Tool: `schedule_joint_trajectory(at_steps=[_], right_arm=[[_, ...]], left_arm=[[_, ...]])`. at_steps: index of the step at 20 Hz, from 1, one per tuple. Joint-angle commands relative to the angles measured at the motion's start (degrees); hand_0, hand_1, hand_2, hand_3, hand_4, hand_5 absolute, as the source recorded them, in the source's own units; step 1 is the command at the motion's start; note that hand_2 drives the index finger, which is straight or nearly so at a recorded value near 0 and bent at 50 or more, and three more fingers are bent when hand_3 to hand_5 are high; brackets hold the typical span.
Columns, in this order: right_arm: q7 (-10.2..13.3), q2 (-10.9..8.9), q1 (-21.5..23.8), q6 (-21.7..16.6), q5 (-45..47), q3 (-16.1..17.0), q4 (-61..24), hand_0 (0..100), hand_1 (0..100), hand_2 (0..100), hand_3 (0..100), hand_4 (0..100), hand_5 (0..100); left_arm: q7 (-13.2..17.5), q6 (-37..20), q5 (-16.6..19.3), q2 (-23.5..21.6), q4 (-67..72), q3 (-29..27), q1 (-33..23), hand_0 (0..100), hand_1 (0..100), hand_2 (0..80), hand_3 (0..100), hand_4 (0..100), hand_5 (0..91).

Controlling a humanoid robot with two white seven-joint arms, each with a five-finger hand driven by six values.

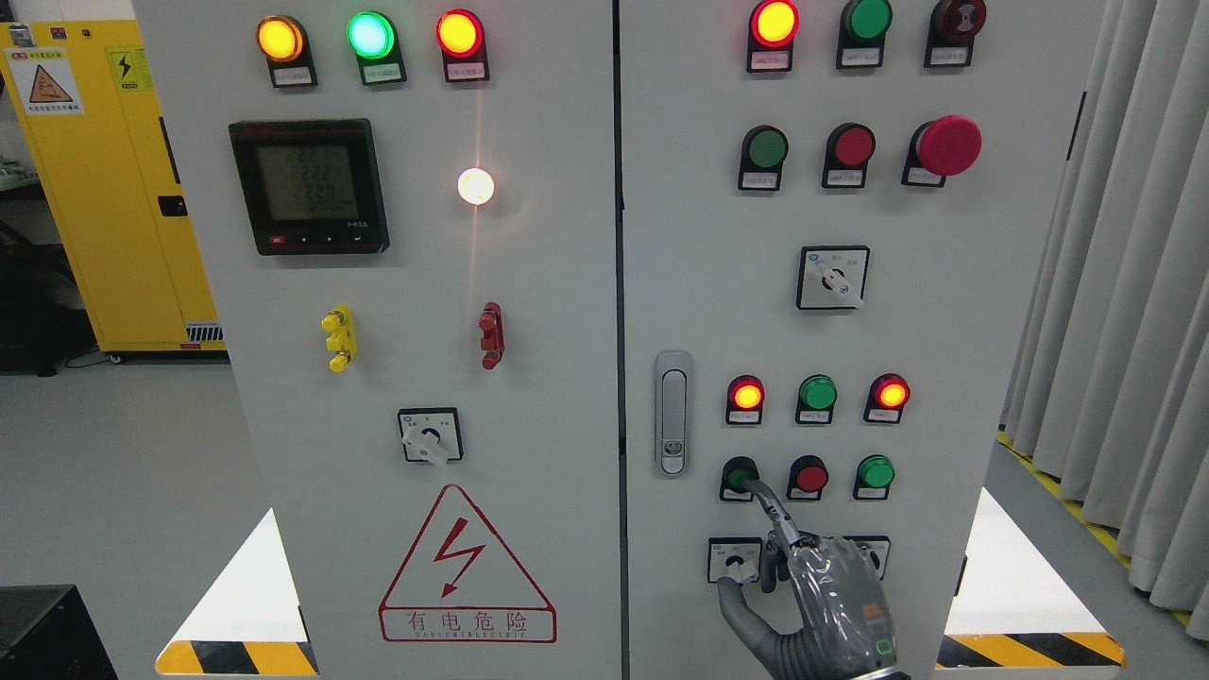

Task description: Press green start button

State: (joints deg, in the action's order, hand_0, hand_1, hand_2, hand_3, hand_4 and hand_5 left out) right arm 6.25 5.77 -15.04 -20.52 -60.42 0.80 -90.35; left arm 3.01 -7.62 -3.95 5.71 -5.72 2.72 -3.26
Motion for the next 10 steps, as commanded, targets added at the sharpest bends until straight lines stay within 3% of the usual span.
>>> schedule_joint_trajectory(at_steps=[1,10], right_arm=[[-0.54,0.03,-0.07,-0.22,0.04,0.96,0.26,50,70,0,86,86,98],[0.34,0.29,1.51,-0.84,0.39,0.96,-4.91,50,70,0,86,86,98]], left_arm=[[-0.02,-0.03,0.0,0.0,0.01,0.0,0.01,12,56,0.0,0,0,0.0],[-0.02,-0.03,0.0,0.0,0.01,0.0,0.01,12,56,0.0,0,0,0.0]])
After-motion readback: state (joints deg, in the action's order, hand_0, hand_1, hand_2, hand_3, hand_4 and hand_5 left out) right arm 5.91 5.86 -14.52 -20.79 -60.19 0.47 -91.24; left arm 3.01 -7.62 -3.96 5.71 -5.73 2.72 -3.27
